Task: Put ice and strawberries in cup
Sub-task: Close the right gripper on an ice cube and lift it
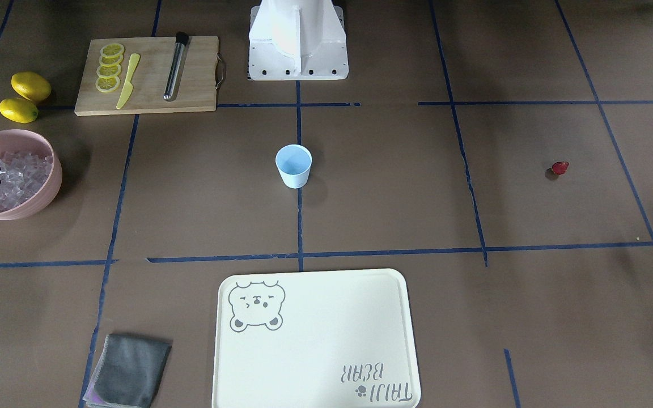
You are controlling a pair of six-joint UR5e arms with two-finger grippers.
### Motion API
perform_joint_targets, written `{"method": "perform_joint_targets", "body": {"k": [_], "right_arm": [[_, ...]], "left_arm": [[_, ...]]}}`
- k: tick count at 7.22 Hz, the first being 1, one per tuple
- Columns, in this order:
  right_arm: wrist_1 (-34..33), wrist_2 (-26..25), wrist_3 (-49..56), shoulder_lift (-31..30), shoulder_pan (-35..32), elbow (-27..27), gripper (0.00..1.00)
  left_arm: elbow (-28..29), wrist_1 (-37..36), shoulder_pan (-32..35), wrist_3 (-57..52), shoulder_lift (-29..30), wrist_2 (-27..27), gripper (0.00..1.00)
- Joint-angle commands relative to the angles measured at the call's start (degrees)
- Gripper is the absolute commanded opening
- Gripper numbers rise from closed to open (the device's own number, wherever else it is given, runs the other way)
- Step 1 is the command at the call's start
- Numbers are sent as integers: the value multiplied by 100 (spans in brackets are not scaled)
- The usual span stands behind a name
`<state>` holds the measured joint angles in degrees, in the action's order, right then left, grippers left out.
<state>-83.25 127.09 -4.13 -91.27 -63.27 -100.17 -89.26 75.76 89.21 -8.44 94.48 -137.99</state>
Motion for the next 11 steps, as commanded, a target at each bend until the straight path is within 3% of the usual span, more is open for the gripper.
{"method": "perform_joint_targets", "body": {"k": [1,5,8,11], "right_arm": [[-7,9,0,-5,34,24,61],[-7,9,9,-23,25,33,45],[-7,9,17,-40,16,15,18],[-7,88,97,-66,-36,-55,3]], "left_arm": [[-3,0,0,0,0,0,100],[-38,-9,0,9,9,0,100],[-56,-9,0,18,17,0,100],[-74,-9,0,26,17,0,100]]}}
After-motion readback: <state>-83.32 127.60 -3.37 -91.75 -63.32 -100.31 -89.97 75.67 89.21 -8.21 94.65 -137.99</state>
